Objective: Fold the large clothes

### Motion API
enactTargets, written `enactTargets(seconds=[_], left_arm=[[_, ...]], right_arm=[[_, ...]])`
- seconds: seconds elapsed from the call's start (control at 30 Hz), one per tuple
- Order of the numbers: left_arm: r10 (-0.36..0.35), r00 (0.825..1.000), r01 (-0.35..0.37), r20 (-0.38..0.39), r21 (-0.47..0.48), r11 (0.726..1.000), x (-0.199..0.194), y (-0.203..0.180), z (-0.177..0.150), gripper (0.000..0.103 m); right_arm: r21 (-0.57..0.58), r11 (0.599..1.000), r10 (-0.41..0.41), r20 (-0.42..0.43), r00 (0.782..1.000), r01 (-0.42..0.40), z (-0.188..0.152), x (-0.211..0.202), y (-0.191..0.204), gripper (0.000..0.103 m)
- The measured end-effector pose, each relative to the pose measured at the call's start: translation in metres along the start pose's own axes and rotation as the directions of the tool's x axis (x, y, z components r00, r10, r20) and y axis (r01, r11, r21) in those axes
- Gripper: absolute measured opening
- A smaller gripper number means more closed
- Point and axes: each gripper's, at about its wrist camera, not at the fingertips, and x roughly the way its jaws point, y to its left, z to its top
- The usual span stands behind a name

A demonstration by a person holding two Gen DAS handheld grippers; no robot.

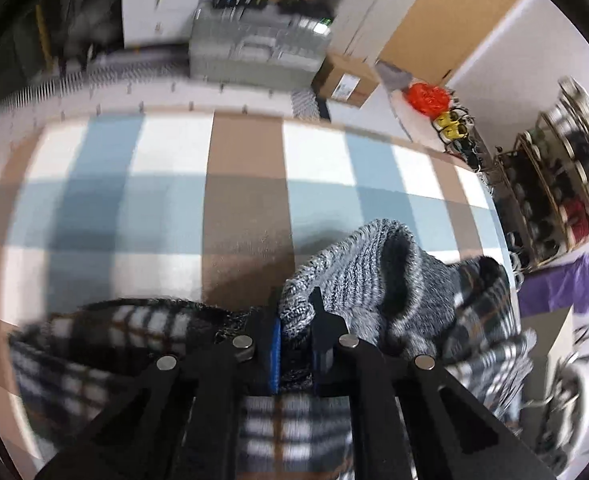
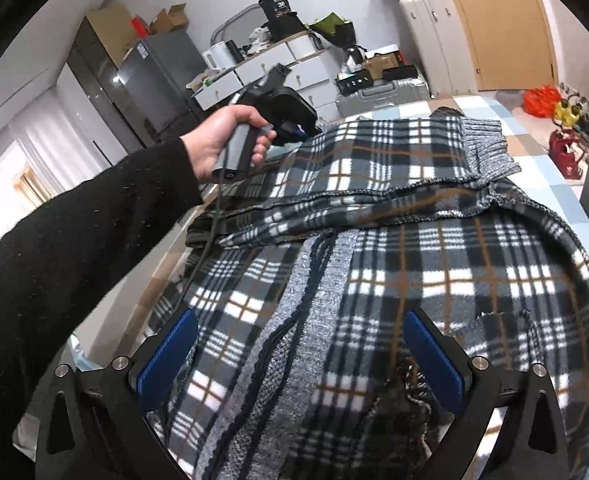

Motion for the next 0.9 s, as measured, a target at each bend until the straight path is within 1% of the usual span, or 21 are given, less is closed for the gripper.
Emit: enactTargets(seconds=[0.07,0.1,0.17,0.3,0.37,0.4,0.47,0.5,0.53,0.57,0.6,0.63,0.67,0.7,0.73,0.8,0.83,0.87,0.9], left_arm=[[0.006,0.998,-0.009,0.062,0.05,0.999,-0.019,-0.007,-0.013,0.006],[-0.004,0.997,-0.001,0.079,0.065,0.998,-0.025,-0.009,-0.02,0.006],[-0.052,0.991,0.043,0.125,0.073,0.996,-0.038,-0.009,-0.044,0.006],[-0.115,0.975,0.099,0.191,0.088,0.991,-0.052,-0.003,-0.087,0.006],[-0.135,0.965,0.122,0.224,0.069,0.99,-0.056,0.002,-0.102,0.006],[-0.146,0.962,0.135,0.232,0.062,0.989,-0.057,0.005,-0.104,0.006],[-0.169,0.952,0.161,0.257,0.05,0.986,-0.057,0.006,-0.105,0.006],[-0.181,0.947,0.176,0.265,0.044,0.983,-0.057,0.007,-0.104,0.006],[-0.195,0.943,0.193,0.271,0.035,0.981,-0.057,0.008,-0.102,0.006],[-0.211,0.939,0.213,0.273,0.024,0.977,-0.055,0.011,-0.1,0.006],[-0.215,0.94,0.217,0.265,0.022,0.976,-0.054,0.009,-0.099,0.006],[-0.219,0.941,0.221,0.258,0.024,0.975,-0.054,0.01,-0.098,0.006],[-0.23,0.938,0.233,0.26,0.019,0.972,-0.053,0.013,-0.095,0.006],[-0.242,0.936,0.246,0.255,0.014,0.969,-0.054,0.014,-0.095,0.006],[-0.253,0.935,0.258,0.248,0.012,0.966,-0.054,0.015,-0.094,0.006],[-0.272,0.932,0.277,0.239,0.012,0.961,-0.053,0.018,-0.089,0.006],[-0.277,0.934,0.283,0.227,0.007,0.959,-0.051,0.019,-0.086,0.006],[-0.283,0.933,0.294,0.223,-0.018,0.956,-0.05,0.021,-0.084,0.006],[-0.296,0.929,0.312,0.221,-0.04,0.949,-0.051,0.023,-0.087,0.006]], right_arm=[[-0.002,1.0,-0.011,0.008,1.0,0.011,0.0,0.0,0.0,0.103],[-0.004,1.0,-0.021,0.012,1.0,0.021,0.0,-0.001,0.0,0.103],[-0.017,0.998,-0.053,0.018,0.998,0.053,0.002,-0.004,-0.001,0.103],[0.004,0.991,-0.134,0.087,0.987,0.134,0.007,-0.017,-0.009,0.103],[0.012,0.977,-0.213,0.11,0.971,0.213,0.012,-0.021,-0.01,0.103],[0.002,0.962,-0.271,0.134,0.953,0.274,0.016,-0.025,-0.008,0.103],[-0.036,0.938,-0.334,0.178,0.925,0.346,0.027,-0.031,0.0,0.103],[-0.065,0.929,-0.348,0.19,0.918,0.365,0.038,-0.031,0.007,0.103],[-0.093,0.926,-0.345,0.191,0.919,0.367,0.049,-0.03,0.012,0.103],[-0.144,0.922,-0.331,0.189,0.925,0.359,0.066,-0.025,0.018,0.103],[-0.192,0.914,-0.324,0.185,0.928,0.358,0.081,-0.019,0.022,0.103],[-0.25,0.89,-0.344,0.183,0.921,0.382,0.104,-0.005,0.027,0.103],[-0.294,0.87,-0.359,0.171,0.917,0.396,0.119,0.008,0.029,0.103],[-0.355,0.843,-0.378,0.14,0.915,0.403,0.138,0.03,0.029,0.103],[-0.393,0.824,-0.396,0.113,0.911,0.407,0.149,0.045,0.028,0.103],[-0.471,0.792,-0.425,0.032,0.905,0.388,0.177,0.092,0.021,0.103],[-0.49,0.786,-0.434,-0.005,0.901,0.376,0.184,0.109,0.018,0.102],[-0.511,0.782,-0.441,-0.05,0.896,0.357,0.191,0.129,0.014,0.102],[-0.523,0.774,-0.455,-0.067,0.888,0.357,0.197,0.144,0.011,0.099]])
